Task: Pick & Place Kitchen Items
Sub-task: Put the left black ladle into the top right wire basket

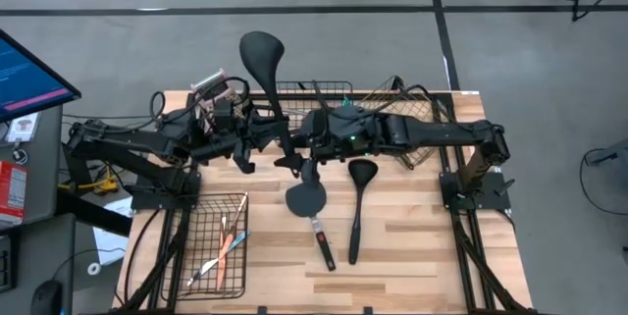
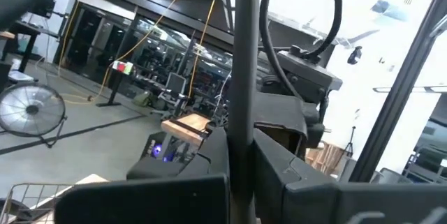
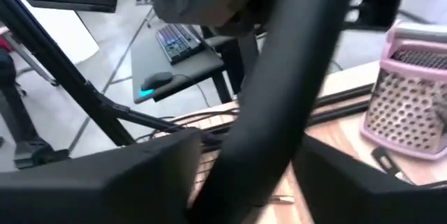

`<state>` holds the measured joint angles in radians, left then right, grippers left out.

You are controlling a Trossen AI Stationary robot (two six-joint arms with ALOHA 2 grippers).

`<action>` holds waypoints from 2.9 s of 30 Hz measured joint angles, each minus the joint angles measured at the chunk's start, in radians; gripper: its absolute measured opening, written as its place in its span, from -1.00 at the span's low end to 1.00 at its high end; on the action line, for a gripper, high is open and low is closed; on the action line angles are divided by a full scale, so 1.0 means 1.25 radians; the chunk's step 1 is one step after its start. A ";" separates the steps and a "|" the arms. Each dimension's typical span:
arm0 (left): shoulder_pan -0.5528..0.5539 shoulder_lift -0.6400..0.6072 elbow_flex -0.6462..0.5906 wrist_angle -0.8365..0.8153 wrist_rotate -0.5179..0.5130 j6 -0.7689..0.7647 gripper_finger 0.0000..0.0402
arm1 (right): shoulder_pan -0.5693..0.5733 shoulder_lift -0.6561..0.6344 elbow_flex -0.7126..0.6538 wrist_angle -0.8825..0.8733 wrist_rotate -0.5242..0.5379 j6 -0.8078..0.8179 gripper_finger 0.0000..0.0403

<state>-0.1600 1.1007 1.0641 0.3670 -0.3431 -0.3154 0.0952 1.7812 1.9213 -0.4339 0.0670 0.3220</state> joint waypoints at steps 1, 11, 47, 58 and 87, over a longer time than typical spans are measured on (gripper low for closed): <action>0.000 0.000 0.000 -0.001 -0.001 0.001 -0.96 | 0.000 0.000 0.000 0.000 -0.003 0.009 -0.05; -0.002 0.000 0.000 -0.001 0.002 0.044 -0.91 | 0.000 0.004 0.001 -0.002 0.007 0.074 -0.61; -0.002 -0.026 0.000 -0.188 -0.046 0.031 -0.29 | -0.144 -0.238 -0.169 -0.905 0.320 0.258 -0.62; -0.002 -0.038 0.000 -0.203 -0.045 0.017 -0.32 | -0.239 -0.291 -0.439 -0.903 0.295 0.279 -0.62; -0.002 -0.049 0.000 -0.225 -0.044 0.017 -0.32 | -0.389 -0.334 -0.690 -0.909 0.132 0.247 -0.62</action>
<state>-0.1623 1.0401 1.0645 0.0853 -0.3981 -0.2935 -0.3906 1.3638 1.0588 -1.5703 0.2321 0.6303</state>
